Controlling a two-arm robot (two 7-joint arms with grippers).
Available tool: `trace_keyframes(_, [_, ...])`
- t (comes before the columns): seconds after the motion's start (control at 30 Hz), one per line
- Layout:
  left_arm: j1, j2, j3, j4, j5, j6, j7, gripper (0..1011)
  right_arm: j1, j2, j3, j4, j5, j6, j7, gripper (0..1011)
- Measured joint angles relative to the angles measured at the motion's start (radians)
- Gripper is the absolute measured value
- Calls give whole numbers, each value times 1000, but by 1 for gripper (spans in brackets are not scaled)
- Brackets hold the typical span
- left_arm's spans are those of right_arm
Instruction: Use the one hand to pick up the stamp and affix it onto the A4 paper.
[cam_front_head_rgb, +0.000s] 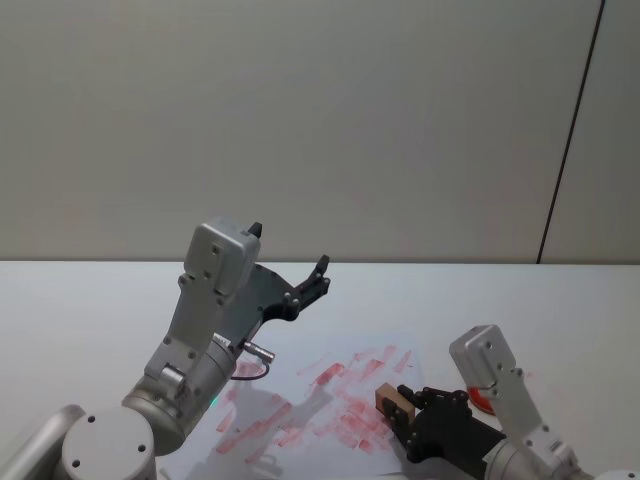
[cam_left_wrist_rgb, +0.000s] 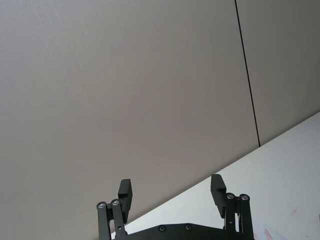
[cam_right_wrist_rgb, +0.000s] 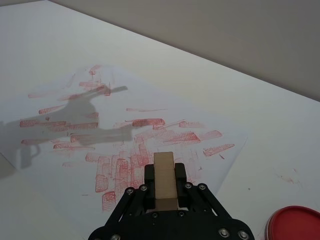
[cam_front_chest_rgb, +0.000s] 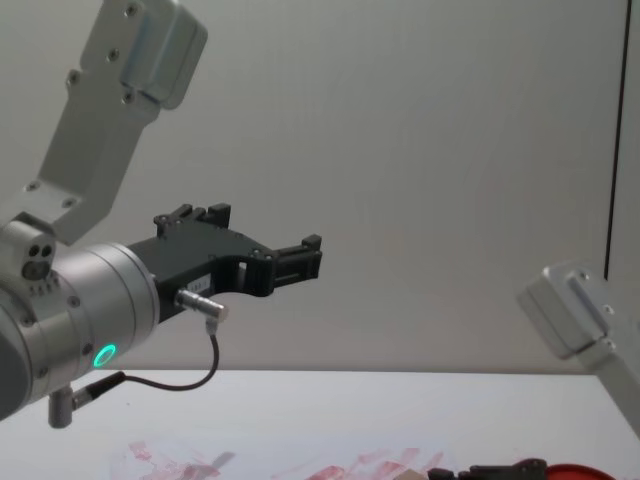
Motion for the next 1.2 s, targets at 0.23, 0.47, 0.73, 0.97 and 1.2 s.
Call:
trace_keyframes(0.23, [0, 0, 0, 0, 0, 0, 0, 1002, 0, 1, 0, -2, 8, 2, -1, 216])
trace_keyframes(0.47, [0, 0, 0, 0, 0, 0, 0, 1003, 0, 6, 10, -24, 31, -11, -14, 216])
trace_keyframes(0.73, [0, 0, 0, 0, 0, 0, 0, 1002, 12, 17, 37, -58, 66, -33, -49, 216])
trace_keyframes(0.97, [0, 0, 0, 0, 0, 0, 0, 1002, 17, 32, 61, -74, 89, -42, -73, 216])
trace_keyframes(1.2, [0, 0, 0, 0, 0, 0, 0, 1002, 11, 57, 86, -84, 112, -46, -93, 216])
